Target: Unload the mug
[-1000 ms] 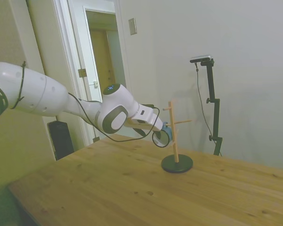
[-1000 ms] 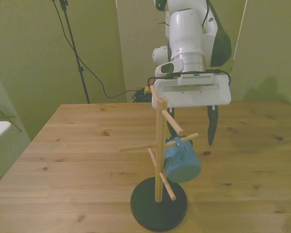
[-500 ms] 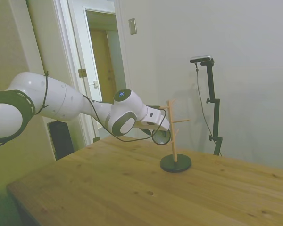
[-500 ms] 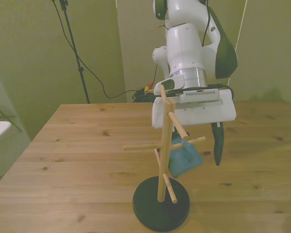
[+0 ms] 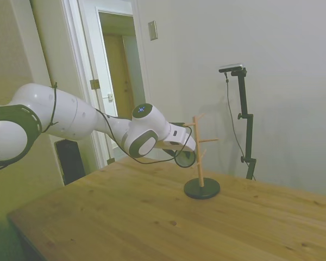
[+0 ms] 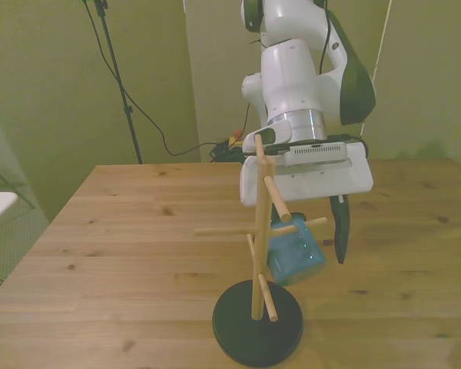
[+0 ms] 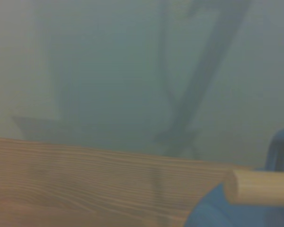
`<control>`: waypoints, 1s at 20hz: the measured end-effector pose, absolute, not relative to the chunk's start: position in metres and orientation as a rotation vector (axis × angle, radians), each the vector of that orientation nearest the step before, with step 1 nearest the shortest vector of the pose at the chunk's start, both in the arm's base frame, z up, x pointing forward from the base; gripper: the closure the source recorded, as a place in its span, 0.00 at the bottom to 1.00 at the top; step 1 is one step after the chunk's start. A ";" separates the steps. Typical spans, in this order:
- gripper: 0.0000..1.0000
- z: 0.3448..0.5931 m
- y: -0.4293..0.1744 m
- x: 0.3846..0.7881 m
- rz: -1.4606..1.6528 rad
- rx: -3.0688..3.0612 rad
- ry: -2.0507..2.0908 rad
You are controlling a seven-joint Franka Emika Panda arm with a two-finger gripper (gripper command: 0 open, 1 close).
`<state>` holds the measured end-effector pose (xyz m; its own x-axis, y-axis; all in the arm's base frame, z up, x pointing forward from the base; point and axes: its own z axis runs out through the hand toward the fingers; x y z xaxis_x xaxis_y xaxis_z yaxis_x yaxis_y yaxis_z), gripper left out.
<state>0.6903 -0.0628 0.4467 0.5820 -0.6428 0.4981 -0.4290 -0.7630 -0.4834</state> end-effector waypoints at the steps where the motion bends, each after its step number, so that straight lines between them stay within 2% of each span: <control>1: 1.00 0.447 -0.063 0.690 -0.972 -2.504 0.875; 20: 1.00 0.441 -0.058 0.683 -0.994 -2.496 0.836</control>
<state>0.6826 -0.0582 0.4407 0.5853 -0.6270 0.5141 -0.3994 -0.7747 -0.4902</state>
